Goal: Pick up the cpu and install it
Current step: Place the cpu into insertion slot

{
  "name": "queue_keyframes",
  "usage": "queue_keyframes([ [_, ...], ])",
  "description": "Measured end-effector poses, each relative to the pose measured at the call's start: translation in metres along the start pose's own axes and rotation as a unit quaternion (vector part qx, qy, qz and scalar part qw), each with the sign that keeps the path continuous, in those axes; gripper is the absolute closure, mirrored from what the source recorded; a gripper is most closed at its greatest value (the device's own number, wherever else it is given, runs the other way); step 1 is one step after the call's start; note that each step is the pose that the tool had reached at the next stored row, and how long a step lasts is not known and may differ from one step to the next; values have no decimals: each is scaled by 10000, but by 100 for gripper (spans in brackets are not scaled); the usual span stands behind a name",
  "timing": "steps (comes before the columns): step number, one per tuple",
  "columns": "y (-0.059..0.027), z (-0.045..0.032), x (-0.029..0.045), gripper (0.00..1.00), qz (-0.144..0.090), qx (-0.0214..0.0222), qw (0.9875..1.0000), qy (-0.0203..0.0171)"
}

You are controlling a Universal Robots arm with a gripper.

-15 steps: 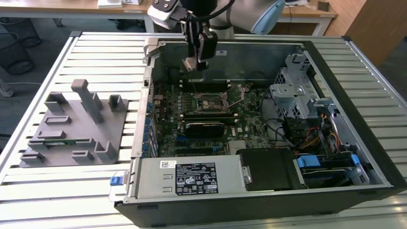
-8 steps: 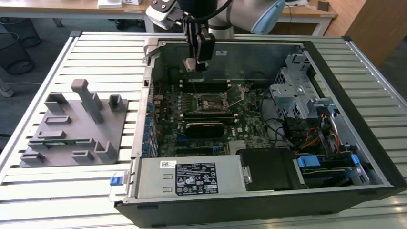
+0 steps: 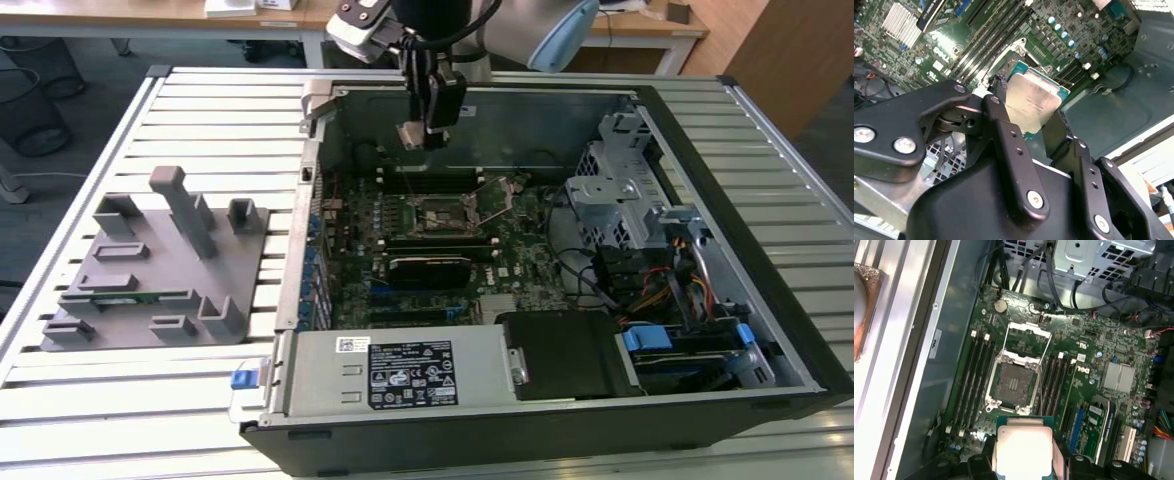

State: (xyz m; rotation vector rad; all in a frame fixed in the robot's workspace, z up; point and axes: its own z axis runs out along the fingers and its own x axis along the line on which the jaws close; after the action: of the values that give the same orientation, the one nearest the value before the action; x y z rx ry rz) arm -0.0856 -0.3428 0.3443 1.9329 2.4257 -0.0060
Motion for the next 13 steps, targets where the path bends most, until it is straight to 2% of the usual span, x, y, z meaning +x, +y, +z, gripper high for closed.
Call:
queue_keyframes([
  [4, 4, 25, 4, 47, 244, 8, 9997, -6],
  [9, 10, 43, 10, 47, 511, 17, 9987, -12],
  [13, 13, 54, 16, 47, 553, 19, 9985, -13],
])
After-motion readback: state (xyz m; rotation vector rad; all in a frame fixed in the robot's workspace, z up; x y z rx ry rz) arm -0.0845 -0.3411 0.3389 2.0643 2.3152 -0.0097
